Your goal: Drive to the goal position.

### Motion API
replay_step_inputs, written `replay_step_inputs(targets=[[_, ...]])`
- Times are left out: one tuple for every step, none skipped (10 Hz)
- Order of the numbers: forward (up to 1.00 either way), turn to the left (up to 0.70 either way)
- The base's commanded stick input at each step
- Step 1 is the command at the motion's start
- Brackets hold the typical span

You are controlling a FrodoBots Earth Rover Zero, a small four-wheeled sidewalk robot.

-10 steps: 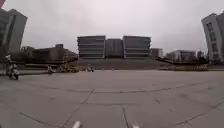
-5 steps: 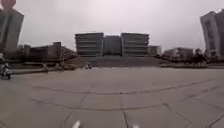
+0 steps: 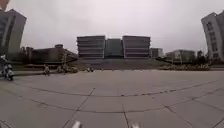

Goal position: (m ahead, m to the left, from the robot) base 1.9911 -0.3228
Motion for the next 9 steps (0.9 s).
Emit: replay_step_inputs(targets=[[0.1, 0.0], [0.35, 0.0], [0.6, 0.0], [0.7, 0.0], [0.7, 0.0], [0.7, 0.0], [0.7, 0.0], [0.7, 0.0], [0.7, 0.0]])
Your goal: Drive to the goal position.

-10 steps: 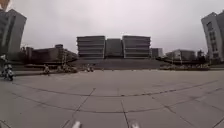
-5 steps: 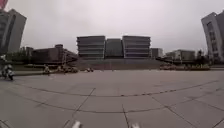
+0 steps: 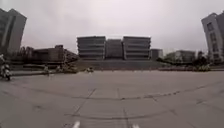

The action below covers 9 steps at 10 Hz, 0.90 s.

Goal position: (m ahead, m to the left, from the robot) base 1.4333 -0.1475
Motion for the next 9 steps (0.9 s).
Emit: replay_step_inputs(targets=[[0.7, 0.0], [0.7, 0.0], [0.7, 0.0], [0.7, 0.0], [0.7, 0.0], [0.7, 0.0], [0.7, 0.0], [0.7, 0.0], [0.7, 0.0]])
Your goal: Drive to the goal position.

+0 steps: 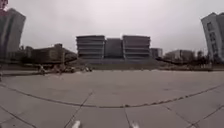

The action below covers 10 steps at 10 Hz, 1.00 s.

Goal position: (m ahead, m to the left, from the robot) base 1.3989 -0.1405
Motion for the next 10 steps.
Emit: replay_step_inputs(targets=[[0.7, 0.0], [0.7, 0.0], [0.7, 0.0], [0.7, 0.0], [0.7, 0.0], [0.7, 0.0], [0.7, 0.0], [0.7, 0.0], [0.7, 0.0], [0.7, 0.0]])
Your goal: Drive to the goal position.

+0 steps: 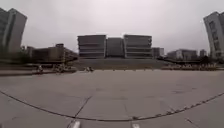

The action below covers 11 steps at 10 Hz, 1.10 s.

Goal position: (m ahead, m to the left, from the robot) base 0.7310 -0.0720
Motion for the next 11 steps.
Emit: replay_step_inputs(targets=[[0.7, 0.0], [0.7, 0.0], [0.7, 0.0], [0.7, 0.0], [0.7, 0.0], [0.7, 0.0], [0.7, 0.0], [0.7, 0.0], [0.7, 0.0], [0.7, 0.0], [0.7, 0.0]])
